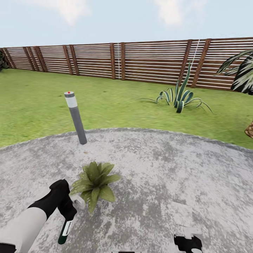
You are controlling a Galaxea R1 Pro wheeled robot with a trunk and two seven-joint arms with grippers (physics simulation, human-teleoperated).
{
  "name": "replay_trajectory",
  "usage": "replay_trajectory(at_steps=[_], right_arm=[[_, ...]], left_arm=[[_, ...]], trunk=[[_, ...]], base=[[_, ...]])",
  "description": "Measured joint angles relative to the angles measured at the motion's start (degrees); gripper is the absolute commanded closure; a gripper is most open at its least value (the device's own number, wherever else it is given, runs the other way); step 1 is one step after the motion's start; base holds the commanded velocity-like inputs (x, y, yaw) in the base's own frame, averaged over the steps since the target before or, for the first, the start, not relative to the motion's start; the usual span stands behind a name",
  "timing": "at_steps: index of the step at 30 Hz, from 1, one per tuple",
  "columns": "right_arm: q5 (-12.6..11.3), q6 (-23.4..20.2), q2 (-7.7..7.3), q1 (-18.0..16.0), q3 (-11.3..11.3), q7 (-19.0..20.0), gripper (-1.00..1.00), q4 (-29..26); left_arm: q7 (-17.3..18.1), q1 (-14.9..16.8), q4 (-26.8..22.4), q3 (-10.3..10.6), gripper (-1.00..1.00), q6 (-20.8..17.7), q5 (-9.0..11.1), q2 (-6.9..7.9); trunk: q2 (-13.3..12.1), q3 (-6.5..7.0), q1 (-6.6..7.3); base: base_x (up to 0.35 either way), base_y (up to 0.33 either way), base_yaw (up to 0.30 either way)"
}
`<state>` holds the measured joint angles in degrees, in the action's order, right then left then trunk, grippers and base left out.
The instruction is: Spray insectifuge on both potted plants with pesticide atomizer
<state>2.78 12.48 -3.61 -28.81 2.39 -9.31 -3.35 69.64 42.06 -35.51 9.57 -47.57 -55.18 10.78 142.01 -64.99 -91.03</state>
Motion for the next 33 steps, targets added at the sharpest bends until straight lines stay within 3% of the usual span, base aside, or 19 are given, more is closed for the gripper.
replay_trajectory(at_steps=[7,11,13,18,25,33], right_arm=[[0.00,-0.02,0.00,0.01,0.01,0.02,-1.00,0.04],[0.00,-0.02,0.00,0.02,0.01,0.03,-1.00,0.03],[0.01,-0.02,-0.08,0.02,0.01,0.03,-1.00,0.03],[0.08,-0.02,-0.25,0.02,0.00,0.03,-1.00,0.10],[0.01,0.02,-0.23,0.02,0.00,0.03,-1.00,-0.02],[0.00,0.03,-0.17,0.00,0.00,0.00,-1.00,-0.03]], left_arm=[[1.37,2.38,-0.02,0.24,1.00,-1.61,0.17,-0.05],[9.31,3.55,-0.05,0.68,1.00,-1.45,-0.62,0.17],[10.92,3.68,-0.07,0.82,1.00,-1.41,-1.13,0.36],[11.46,3.71,-0.08,0.83,1.00,-1.40,-1.99,0.31],[11.39,3.70,-0.07,0.86,1.00,-1.43,-1.99,0.13],[11.28,3.60,-0.10,0.87,1.00,-1.59,-2.50,0.47]], trunk=[[0.00,0.00,0.01],[0.00,0.00,0.00],[0.00,0.00,0.00],[0.00,0.00,0.00],[0.00,0.00,0.00],[0.00,0.00,-0.01]], base=[[0.128,-0.103,0.277],[0.016,-0.005,0.182],[0.002,-0.001,0.029],[0.000,-0.016,0.005],[0.000,-0.241,0.016],[-0.058,-0.271,0.248]])
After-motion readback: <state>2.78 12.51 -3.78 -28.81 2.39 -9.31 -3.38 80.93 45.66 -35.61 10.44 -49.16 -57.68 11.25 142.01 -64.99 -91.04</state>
